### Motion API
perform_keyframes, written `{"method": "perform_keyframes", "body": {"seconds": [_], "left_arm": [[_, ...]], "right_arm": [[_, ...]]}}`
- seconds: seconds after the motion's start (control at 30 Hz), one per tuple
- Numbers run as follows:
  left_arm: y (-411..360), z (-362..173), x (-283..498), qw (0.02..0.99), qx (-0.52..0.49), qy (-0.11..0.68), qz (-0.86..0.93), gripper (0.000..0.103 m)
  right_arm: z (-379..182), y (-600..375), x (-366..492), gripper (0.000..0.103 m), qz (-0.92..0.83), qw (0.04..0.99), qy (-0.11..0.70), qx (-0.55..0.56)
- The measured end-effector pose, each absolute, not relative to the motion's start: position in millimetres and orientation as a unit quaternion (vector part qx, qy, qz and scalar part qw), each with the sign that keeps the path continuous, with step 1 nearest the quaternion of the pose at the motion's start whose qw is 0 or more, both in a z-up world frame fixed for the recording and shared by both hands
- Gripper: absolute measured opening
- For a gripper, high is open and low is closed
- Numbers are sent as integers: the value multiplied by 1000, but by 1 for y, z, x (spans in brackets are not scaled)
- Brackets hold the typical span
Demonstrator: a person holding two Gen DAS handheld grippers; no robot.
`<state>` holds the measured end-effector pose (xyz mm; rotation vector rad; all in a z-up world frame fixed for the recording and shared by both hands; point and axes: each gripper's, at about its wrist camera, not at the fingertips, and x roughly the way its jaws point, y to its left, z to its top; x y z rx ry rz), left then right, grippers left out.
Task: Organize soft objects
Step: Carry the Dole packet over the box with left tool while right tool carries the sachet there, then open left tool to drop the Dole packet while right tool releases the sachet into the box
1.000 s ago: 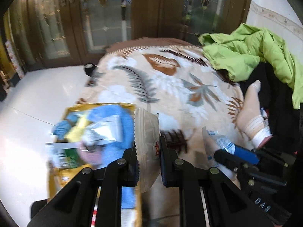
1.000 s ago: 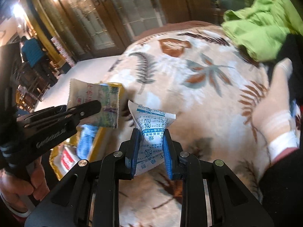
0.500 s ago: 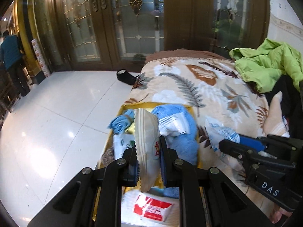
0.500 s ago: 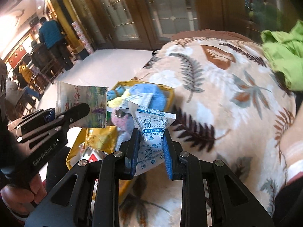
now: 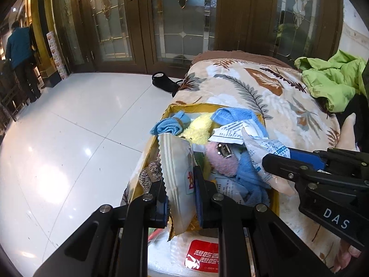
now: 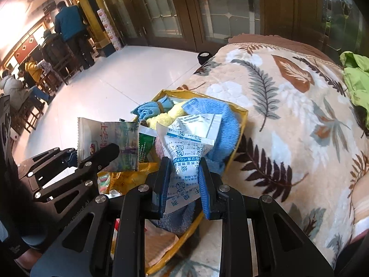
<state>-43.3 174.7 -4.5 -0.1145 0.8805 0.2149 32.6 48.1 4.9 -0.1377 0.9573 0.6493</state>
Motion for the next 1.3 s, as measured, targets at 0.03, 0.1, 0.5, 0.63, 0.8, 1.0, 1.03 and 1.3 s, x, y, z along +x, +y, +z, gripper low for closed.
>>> {"method": "perform_keyframes", "body": {"seconds": [0.03,0.1,0.5,0.63,0.8,1.0,1.03,1.3], "left_arm": [[178,-6,-43,897,-60,426,101,16],[183,-8,-45,897,-71,425,100,16],[194,-22,-56,893,-114,431,61,16],[194,-24,-57,893,-116,432,52,19],[201,-32,-57,883,-137,447,44,28],[201,-34,-60,881,-137,450,47,35],[201,-35,-60,879,-138,453,48,41],[207,-21,-69,883,-143,444,54,59]], "right_arm": [[3,51,33,23,307,835,453,-67],[0,56,34,23,306,833,455,-72],[-21,79,23,23,316,821,460,-118],[-31,83,16,24,327,814,466,-119],[-31,79,15,26,346,801,479,-89],[-34,65,16,27,359,789,497,-42],[-34,64,15,27,360,788,497,-40],[-30,62,15,32,367,782,503,-24]]}}
